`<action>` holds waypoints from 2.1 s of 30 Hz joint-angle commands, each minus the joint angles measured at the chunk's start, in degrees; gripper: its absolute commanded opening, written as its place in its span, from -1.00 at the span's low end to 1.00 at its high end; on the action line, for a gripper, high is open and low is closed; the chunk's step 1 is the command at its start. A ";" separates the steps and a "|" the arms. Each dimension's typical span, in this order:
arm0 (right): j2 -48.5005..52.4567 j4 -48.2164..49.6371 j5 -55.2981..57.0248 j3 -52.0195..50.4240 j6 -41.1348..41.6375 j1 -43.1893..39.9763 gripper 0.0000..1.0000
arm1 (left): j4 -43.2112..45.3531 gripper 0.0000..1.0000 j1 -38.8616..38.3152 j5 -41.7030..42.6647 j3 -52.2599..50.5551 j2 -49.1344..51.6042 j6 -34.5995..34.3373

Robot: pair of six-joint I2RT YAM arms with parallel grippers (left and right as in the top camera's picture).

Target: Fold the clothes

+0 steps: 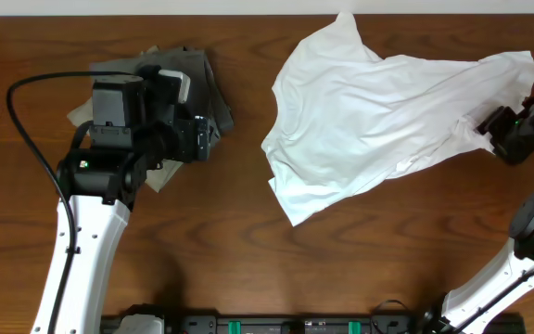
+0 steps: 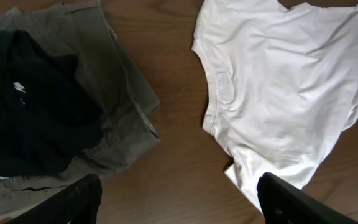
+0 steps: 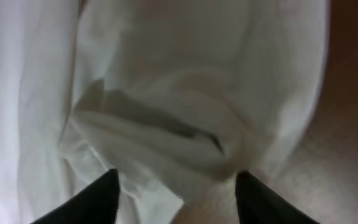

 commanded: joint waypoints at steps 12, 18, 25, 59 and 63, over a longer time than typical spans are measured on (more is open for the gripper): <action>-11.37 -7.52 -6.62 2.71 -2.14 -3.74 -0.97 | -6.25 0.60 -2.91 0.61 0.98 1.97 -1.57; -23.37 -16.83 3.69 2.71 -2.10 -3.91 -0.97 | -6.58 0.60 -8.28 0.59 0.07 6.08 -1.42; -31.80 -21.33 15.02 2.71 -1.51 -3.91 -0.98 | -6.64 0.59 -13.05 0.61 0.07 12.90 -1.38; -12.66 -22.75 1.03 0.48 -5.20 -4.66 0.09 | 2.71 0.61 -24.92 3.58 -0.46 31.95 -0.96; -12.72 -22.75 0.76 0.48 -5.62 -4.61 0.11 | 6.93 0.56 -24.92 3.39 -0.46 33.70 0.42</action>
